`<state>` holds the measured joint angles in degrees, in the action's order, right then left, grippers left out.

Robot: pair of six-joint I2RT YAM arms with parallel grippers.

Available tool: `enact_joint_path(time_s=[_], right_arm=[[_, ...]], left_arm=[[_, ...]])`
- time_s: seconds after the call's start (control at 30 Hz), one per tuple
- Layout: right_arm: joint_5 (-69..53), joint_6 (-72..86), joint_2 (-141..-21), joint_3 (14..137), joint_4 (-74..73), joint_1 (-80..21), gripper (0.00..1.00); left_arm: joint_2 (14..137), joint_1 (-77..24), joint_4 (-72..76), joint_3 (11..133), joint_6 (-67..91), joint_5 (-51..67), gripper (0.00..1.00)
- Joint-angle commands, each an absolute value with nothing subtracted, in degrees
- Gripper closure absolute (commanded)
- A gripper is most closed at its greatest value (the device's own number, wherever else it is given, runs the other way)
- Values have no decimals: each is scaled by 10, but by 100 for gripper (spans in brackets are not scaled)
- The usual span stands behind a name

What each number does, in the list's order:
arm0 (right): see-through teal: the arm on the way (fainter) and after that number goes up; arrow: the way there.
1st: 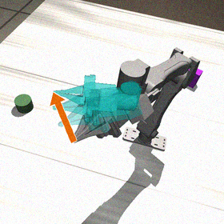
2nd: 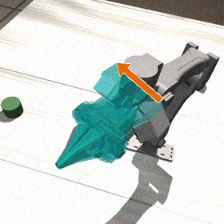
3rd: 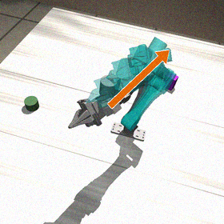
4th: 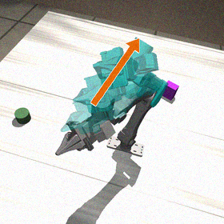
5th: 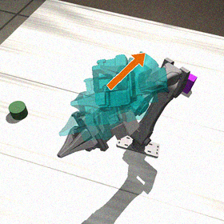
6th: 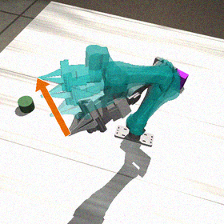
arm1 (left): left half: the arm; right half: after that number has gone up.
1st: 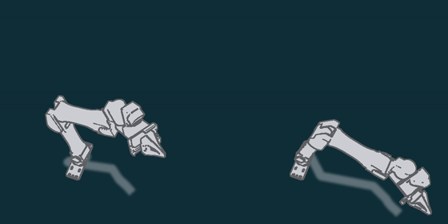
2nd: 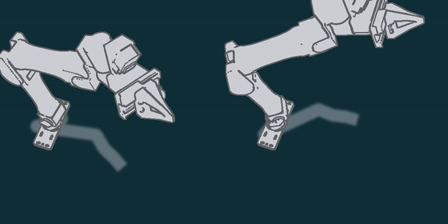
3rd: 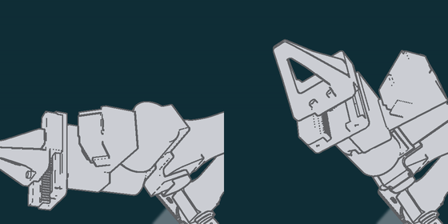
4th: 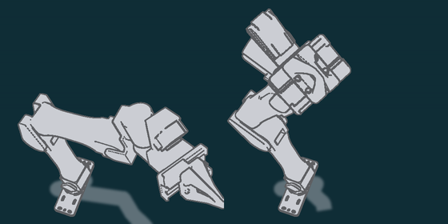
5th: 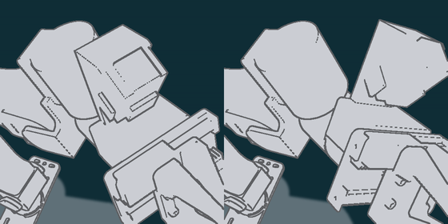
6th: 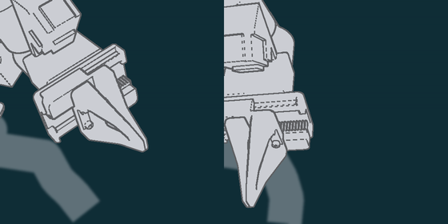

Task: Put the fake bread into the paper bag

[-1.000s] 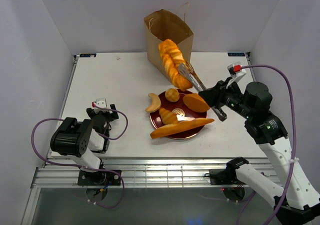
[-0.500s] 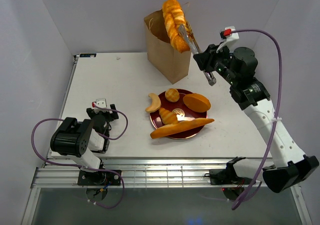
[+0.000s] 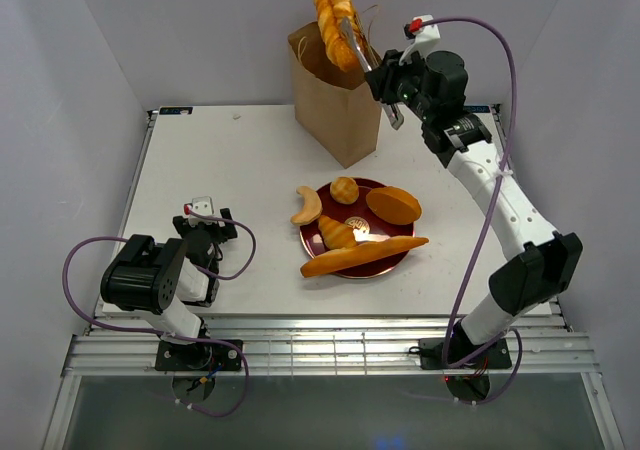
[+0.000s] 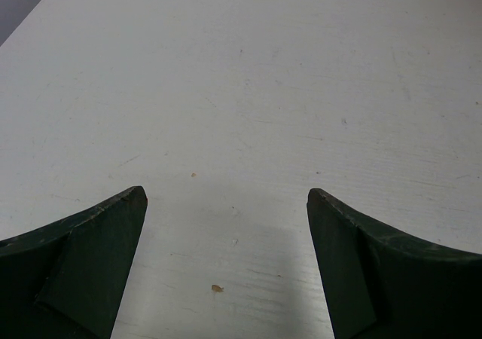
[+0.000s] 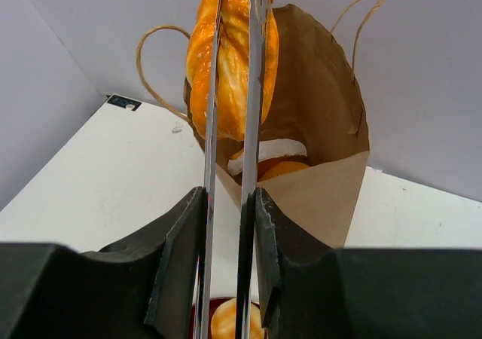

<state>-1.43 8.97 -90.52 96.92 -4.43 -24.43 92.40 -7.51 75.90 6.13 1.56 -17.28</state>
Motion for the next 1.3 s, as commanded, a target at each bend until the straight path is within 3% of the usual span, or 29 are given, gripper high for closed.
enact_joint_path(time_s=[0.0,0.3,0.43,0.53,1.1,1.27], right_arm=[[-4,76,-942,1026,23,-240,88],[-16,87,-1011,1043,21,-214,74],[-29,89,-1024,1063,5,-207,53],[-41,91,-1023,1067,1,-204,48],[-88,115,-958,1071,-38,-201,45],[-134,141,-871,984,-34,-201,49]], left_arm=[[913,-72,815,66,23,-165,2],[914,-73,815,66,23,-165,2],[914,-73,815,67,23,-165,2],[914,-73,815,66,23,-165,2],[914,-72,816,67,23,-165,2],[914,-72,815,66,23,-165,2]])
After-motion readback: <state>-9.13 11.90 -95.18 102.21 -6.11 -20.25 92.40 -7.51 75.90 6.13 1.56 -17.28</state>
